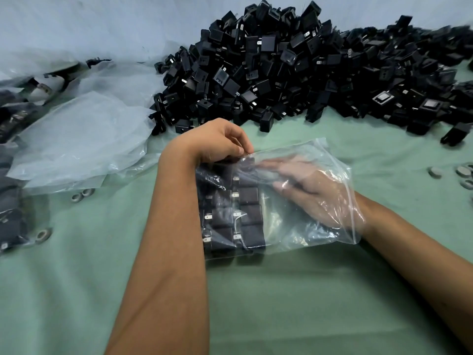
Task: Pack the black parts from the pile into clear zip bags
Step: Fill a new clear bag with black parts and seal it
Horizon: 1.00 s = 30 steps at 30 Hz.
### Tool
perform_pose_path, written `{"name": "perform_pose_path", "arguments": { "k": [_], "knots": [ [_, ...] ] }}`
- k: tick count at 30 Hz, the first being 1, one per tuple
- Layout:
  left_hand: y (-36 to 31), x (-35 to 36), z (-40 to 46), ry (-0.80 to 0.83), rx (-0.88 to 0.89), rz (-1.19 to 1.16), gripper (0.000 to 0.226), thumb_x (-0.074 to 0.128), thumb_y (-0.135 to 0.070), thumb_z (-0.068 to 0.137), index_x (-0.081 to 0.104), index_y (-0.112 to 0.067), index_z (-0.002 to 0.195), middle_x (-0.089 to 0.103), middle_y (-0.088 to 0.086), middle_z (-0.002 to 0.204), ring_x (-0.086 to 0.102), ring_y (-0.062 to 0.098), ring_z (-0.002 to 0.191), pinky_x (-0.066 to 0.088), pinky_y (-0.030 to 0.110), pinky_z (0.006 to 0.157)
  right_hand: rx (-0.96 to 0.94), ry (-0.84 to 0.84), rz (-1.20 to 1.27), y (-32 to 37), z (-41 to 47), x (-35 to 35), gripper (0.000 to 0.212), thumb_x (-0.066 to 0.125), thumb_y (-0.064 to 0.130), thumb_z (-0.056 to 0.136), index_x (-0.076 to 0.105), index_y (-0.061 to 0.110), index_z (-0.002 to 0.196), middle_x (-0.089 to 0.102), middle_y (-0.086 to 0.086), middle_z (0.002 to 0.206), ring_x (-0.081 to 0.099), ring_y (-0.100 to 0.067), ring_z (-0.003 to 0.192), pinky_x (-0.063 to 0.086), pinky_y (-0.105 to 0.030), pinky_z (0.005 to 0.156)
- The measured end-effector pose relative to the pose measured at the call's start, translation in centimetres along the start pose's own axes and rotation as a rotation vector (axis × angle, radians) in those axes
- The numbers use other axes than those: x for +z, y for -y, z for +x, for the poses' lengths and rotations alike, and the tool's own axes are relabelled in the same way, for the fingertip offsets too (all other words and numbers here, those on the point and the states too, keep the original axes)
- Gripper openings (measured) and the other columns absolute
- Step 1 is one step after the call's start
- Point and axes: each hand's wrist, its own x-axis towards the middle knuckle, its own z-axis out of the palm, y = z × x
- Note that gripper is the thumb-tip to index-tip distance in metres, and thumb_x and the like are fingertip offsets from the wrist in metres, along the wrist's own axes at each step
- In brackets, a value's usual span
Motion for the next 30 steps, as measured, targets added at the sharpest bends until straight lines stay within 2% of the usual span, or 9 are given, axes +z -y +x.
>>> {"name": "perform_pose_path", "arguments": {
  "k": [4, 8, 10, 12, 16, 21, 24, 27, 30],
  "knots": [
    [0.1, 0.0, 0.3, 0.015, 0.004, 0.043, 0.018, 0.072, -0.008, 0.093, 0.08, -0.023, 0.087, 0.076, -0.005, 0.079, 0.067, 0.006, 0.07, 0.055, 0.024, 0.067, 0.101, -0.009, 0.087, -0.4, -0.3, -1.0, 0.043, 0.055, 0.002, 0.103, 0.059, 0.039, 0.125, 0.056, 0.017, 0.14, 0.051, 0.009, 0.128, 0.045, -0.024, 0.111],
    [0.6, 0.0, 0.7, -0.003, 0.008, 0.038, 0.024, 0.072, -0.005, 0.092, 0.081, -0.027, 0.084, 0.079, -0.001, 0.089, 0.072, 0.014, 0.085, 0.06, 0.038, 0.089, 0.293, -0.061, 0.263, -1.3, -1.1, -3.8, 0.043, 0.061, -0.017, 0.092, 0.076, 0.02, 0.107, 0.076, 0.004, 0.111, 0.072, -0.006, 0.104, 0.057, -0.023, 0.093],
    [0.6, 0.2, 0.7, -0.024, 0.002, 0.04, 0.025, 0.072, -0.006, 0.092, 0.081, -0.028, 0.083, 0.079, 0.0, 0.091, 0.072, 0.016, 0.088, 0.06, 0.041, 0.092, 0.394, -0.155, 0.132, -1.9, -1.3, -5.4, 0.036, 0.068, -0.013, 0.087, 0.08, 0.021, 0.088, 0.078, 0.011, 0.085, 0.073, -0.002, 0.082, 0.057, -0.021, 0.076],
    [0.4, 0.3, 0.7, -0.03, -0.002, 0.049, 0.026, 0.072, -0.006, 0.092, 0.081, -0.028, 0.083, 0.079, -0.002, 0.088, 0.072, 0.014, 0.086, 0.059, 0.038, 0.087, 0.476, -0.319, -0.108, -2.8, -0.9, -6.8, 0.035, 0.063, -0.01, 0.085, 0.079, 0.021, 0.078, 0.074, 0.01, 0.073, 0.071, -0.009, 0.072, 0.059, -0.033, 0.073],
    [-0.5, 0.7, 0.7, -0.063, 0.002, 0.071, 0.024, 0.07, -0.003, 0.091, 0.079, -0.024, 0.085, 0.077, -0.007, 0.079, 0.071, 0.003, 0.071, 0.052, 0.026, 0.072, 0.426, -0.412, -0.161, -3.3, 3.1, -8.2, 0.035, 0.054, -0.006, 0.085, 0.079, 0.017, 0.09, 0.077, 0.0, 0.083, 0.074, -0.022, 0.079, 0.062, -0.044, 0.079],
    [-3.0, 1.8, 0.5, -0.089, 0.132, 0.035, 0.018, 0.073, -0.002, 0.088, 0.078, -0.02, 0.09, 0.071, 0.003, 0.08, 0.066, 0.011, 0.074, 0.06, 0.039, 0.078, 0.227, 0.12, -0.45, -3.9, 11.3, -7.4, 0.041, 0.068, 0.017, 0.096, 0.065, 0.026, 0.136, 0.061, -0.004, 0.113, 0.058, -0.018, 0.094, 0.045, -0.028, 0.092],
    [-4.6, 2.5, 0.6, -0.04, 0.203, 0.056, 0.017, 0.074, 0.002, 0.085, 0.078, -0.013, 0.094, 0.075, 0.014, 0.091, 0.069, 0.023, 0.081, 0.058, 0.047, 0.09, 0.167, 0.266, -0.589, -3.9, 13.2, -6.0, 0.031, 0.075, 0.018, 0.089, 0.071, 0.019, 0.119, 0.059, -0.009, 0.107, 0.059, -0.026, 0.099, 0.049, -0.037, 0.089],
    [-5.8, 3.9, 0.8, -0.015, 0.221, 0.086, 0.02, 0.075, 0.003, 0.084, 0.077, -0.013, 0.096, 0.077, 0.01, 0.096, 0.073, 0.023, 0.09, 0.059, 0.045, 0.093, 0.215, 0.177, -0.647, -4.2, 12.3, -5.8, 0.014, 0.073, 0.022, 0.087, 0.072, 0.02, 0.1, 0.049, 0.0, 0.095, 0.06, -0.031, 0.093, 0.043, -0.035, 0.071],
    [-6.7, 5.2, 1.2, -0.015, 0.254, 0.116, 0.028, 0.069, 0.008, 0.084, 0.077, -0.017, 0.095, 0.074, 0.005, 0.094, 0.063, 0.008, 0.074, 0.059, 0.035, 0.082, 0.387, -0.16, -0.559, -5.2, 10.0, -7.0, 0.016, 0.071, 0.022, 0.092, 0.071, 0.021, 0.107, 0.056, -0.006, 0.106, 0.063, -0.033, 0.099, 0.048, -0.037, 0.078]
  ]
}}
